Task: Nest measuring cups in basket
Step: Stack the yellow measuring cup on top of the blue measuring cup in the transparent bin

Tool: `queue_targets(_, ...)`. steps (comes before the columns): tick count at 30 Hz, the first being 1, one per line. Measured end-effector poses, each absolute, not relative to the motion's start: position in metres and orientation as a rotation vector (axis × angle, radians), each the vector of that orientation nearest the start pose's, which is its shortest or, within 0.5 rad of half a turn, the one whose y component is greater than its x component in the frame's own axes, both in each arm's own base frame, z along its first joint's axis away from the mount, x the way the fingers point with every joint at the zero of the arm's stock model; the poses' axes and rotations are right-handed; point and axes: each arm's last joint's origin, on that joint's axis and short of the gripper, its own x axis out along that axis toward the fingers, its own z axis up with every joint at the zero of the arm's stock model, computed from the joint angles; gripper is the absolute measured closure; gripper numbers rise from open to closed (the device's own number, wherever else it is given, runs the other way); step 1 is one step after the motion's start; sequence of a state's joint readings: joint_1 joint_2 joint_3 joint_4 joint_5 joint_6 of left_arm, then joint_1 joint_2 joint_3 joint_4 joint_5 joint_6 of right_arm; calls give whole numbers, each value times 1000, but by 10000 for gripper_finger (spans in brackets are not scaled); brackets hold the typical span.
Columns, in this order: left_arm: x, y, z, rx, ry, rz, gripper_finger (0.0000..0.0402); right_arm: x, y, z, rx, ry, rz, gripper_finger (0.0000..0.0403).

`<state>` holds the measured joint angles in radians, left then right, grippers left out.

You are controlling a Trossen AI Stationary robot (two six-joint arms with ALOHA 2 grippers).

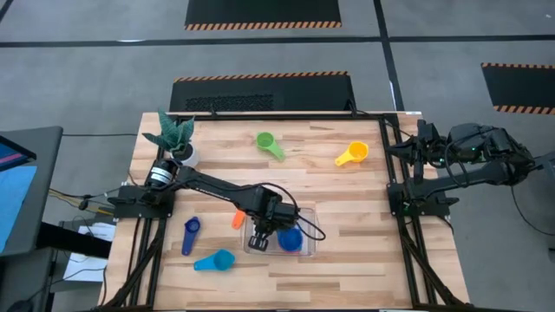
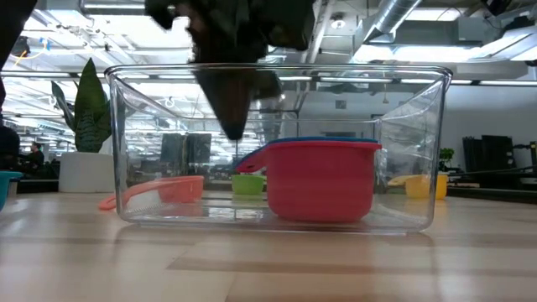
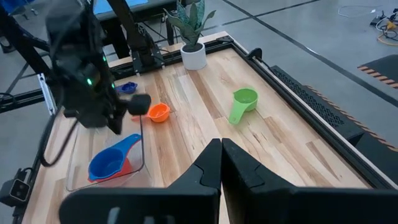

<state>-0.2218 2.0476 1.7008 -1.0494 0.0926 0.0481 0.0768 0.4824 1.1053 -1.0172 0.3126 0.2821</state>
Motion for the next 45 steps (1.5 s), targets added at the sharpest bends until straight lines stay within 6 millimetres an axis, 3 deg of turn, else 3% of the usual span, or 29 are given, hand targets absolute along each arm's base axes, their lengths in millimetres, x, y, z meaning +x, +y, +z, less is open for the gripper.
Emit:
queue_targets(6, 394, -88, 247, 163, 1457, -204, 401, 38, -6, 380, 196, 364, -287, 377)
queue_targets(13, 404, -65, 255, 334, 1384, -189, 401, 37, -6, 377, 222, 394, -297, 377)
queue_targets(16, 415, -44, 262, 337, 1303, -116, 401, 37, -6, 377, 239, 393, -301, 377)
queue_targets(23, 455, 23, 292, 153, 853, 104, 401, 37, -6, 377, 249, 385, -304, 377)
queue_targets(26, 460, 44, 299, 64, 752, 181, 401, 37, -6, 377, 278, 378, -320, 377)
queue_targets(30, 455, 60, 303, -5, 745, 315, 401, 41, -11, 376, 323, 337, -505, 377)
queue_targets(33, 450, 66, 312, -47, 721, 371, 401, 55, -11, 370, 282, 357, -577, 377)
queue_targets(36, 447, 65, 315, -51, 722, 373, 401, 80, -10, 369, 249, 377, -603, 377)
queue_targets(39, 443, 64, 316, -51, 751, 376, 401, 107, -14, 362, 182, 448, -735, 379)
queue_targets(45, 423, 61, 325, -79, 852, 393, 401, 149, -43, 335, 147, 704, -958, 389)
